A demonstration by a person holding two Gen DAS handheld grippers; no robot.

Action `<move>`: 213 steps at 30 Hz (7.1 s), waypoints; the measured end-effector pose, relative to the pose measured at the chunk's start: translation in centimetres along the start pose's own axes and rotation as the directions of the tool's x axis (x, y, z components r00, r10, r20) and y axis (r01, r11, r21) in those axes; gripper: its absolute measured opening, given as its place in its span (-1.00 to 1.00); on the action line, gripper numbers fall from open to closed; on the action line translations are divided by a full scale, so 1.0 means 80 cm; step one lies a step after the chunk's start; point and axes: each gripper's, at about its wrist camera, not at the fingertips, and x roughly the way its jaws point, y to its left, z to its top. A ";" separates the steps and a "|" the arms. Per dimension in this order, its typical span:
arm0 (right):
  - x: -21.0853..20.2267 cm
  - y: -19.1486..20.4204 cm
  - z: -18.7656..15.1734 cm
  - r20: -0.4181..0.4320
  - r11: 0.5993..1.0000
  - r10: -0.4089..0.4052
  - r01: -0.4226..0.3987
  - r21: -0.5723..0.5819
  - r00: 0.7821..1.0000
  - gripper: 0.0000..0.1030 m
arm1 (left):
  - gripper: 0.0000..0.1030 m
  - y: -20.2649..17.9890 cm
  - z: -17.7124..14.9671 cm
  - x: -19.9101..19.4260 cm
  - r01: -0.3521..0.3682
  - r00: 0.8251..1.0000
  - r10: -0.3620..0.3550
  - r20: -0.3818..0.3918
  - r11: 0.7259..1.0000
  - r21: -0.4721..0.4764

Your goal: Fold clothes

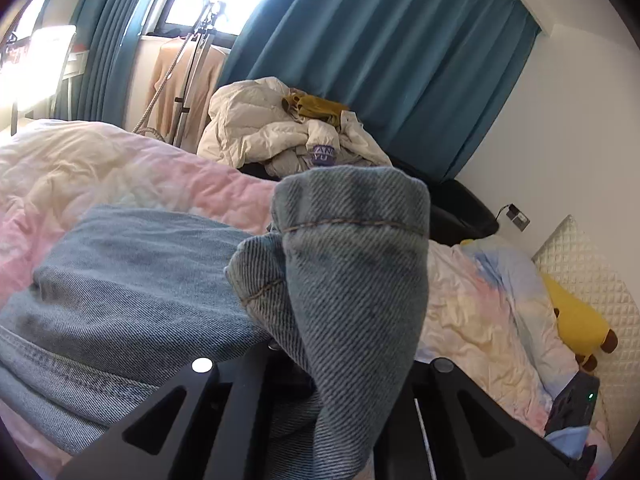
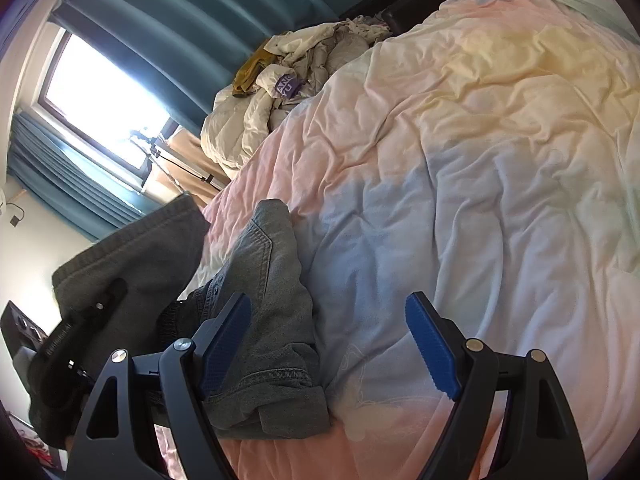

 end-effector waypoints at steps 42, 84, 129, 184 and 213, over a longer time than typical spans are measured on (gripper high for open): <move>0.020 0.133 -0.073 -0.025 0.875 0.247 -0.234 -0.424 0.969 0.37 | 0.30 0.063 -0.031 -0.119 0.021 1.000 -0.016 -0.018 0.941 0.337; 0.099 0.180 -0.067 0.024 0.857 0.077 -0.054 -0.513 0.997 -0.11 | 0.30 0.140 -0.033 -0.061 -0.122 0.987 0.138 -0.079 0.976 0.180; 0.171 0.119 -0.052 -0.134 0.930 -0.074 0.020 -0.366 0.988 0.49 | 0.30 0.137 -0.041 -0.042 -0.190 0.970 0.219 -0.104 0.954 0.230; 0.172 0.061 -0.049 -0.189 0.969 -0.117 0.070 -0.239 0.975 0.55 | 0.92 0.284 0.001 0.027 -0.136 0.914 0.103 -0.392 0.989 -0.056; 0.180 0.086 -0.048 -0.216 0.967 0.129 -0.171 -0.188 0.968 0.02 | 0.44 0.251 -0.017 0.033 -0.088 0.945 0.072 -0.319 0.996 -0.034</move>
